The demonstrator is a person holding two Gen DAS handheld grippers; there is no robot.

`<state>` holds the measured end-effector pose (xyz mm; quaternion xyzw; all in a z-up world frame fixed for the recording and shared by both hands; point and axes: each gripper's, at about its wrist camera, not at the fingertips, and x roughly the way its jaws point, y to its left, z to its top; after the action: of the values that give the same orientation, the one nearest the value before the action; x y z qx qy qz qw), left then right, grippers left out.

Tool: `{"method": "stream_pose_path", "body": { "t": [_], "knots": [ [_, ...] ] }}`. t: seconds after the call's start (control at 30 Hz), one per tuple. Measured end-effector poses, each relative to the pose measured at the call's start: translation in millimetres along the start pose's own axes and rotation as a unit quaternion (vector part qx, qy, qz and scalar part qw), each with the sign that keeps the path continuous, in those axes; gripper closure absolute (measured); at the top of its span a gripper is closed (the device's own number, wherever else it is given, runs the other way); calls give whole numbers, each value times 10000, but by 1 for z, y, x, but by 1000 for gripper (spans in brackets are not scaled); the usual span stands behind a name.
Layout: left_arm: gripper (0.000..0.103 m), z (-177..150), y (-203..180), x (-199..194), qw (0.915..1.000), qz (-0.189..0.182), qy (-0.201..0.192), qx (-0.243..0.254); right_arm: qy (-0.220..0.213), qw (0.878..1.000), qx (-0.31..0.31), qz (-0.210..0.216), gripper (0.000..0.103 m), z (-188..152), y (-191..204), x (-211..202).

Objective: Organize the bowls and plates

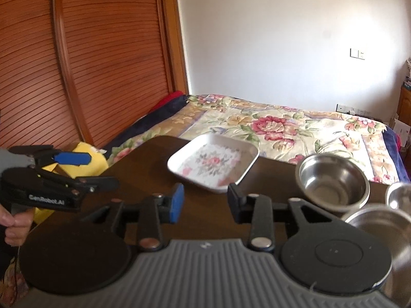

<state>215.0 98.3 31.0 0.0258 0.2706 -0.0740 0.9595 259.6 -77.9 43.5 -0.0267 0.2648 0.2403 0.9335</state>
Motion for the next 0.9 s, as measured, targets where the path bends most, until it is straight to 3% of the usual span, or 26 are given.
{"method": "stream_pose_path", "body": {
  "t": [0.2,0.43,0.67,0.9],
  "knots": [
    [0,24,10,16,9999,-64,-83,65,16,9997,-38,-257,50,20,-3,25],
    [0,43,24,46,9998,-175,9,-42,286,9986,55,-448,50,33,-12,63],
    [14,53,30,72,9995,-264,148,-11,607,9957,439,-544,50,33,-25,93],
    [25,59,36,104,9986,-372,381,-31,818,9935,353,-709,50,33,-26,111]
  ]
}}
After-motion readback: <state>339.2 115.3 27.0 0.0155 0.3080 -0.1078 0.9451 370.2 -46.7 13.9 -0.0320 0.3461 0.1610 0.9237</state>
